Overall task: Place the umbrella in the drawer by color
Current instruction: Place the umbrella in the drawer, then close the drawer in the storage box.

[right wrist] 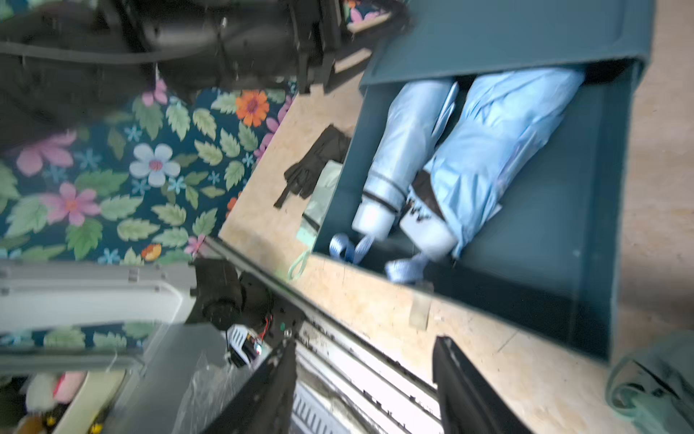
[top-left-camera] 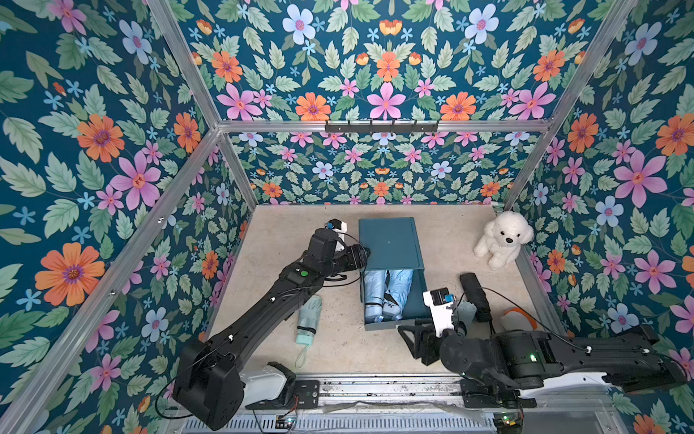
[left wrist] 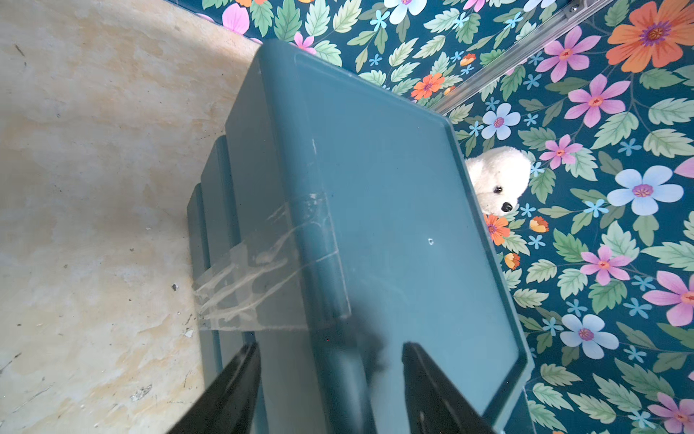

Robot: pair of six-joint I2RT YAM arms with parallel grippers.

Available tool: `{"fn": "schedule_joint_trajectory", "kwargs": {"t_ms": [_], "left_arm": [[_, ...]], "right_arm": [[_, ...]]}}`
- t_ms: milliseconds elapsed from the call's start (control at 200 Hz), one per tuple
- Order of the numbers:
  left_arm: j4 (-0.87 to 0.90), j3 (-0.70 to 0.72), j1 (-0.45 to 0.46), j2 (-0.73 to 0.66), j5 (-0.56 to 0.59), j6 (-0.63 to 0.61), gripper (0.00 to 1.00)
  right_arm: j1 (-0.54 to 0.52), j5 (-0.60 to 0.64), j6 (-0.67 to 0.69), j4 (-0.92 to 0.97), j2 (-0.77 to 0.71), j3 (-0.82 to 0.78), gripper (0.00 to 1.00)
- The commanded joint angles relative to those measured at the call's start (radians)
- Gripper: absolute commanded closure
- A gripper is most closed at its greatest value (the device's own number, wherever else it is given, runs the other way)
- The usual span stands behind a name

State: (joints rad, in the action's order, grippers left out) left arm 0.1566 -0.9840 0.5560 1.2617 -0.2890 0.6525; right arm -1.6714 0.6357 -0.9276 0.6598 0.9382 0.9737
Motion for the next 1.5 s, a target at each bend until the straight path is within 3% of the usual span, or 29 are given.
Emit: {"fn": "schedule_joint_trajectory", "kwargs": {"t_ms": [0,200,310,760,1050,1175,1495], "left_arm": [[-0.041,0.001,-0.001,0.011,-0.022,0.01,0.34],[-0.047,0.003,-0.001,0.027,-0.02,0.001,0.34],[-0.029,0.002,-0.001,0.028,-0.015,-0.012,0.34],[0.012,-0.001,-0.001,0.043,0.0,-0.051,0.35],[0.037,0.003,-0.001,0.041,0.017,-0.071,0.36],[0.038,0.007,-0.001,0.042,0.017,-0.073,0.37],[0.04,0.019,-0.001,0.041,0.002,-0.083,0.39]], "right_arm": [[-0.045,0.053,-0.079,-0.019,0.013,-0.056,0.34],[-0.043,0.068,-0.09,-0.182,0.059,-0.144,0.31],[-0.017,0.066,-0.073,-0.265,0.053,-0.164,0.41],[0.101,0.022,-0.05,-0.337,0.098,-0.219,0.45],[0.142,0.014,-0.038,-0.33,0.12,-0.213,0.71],[0.161,0.012,-0.039,-0.349,0.12,-0.215,1.0],[0.261,-0.025,0.019,-0.454,0.13,-0.232,1.0]]}}
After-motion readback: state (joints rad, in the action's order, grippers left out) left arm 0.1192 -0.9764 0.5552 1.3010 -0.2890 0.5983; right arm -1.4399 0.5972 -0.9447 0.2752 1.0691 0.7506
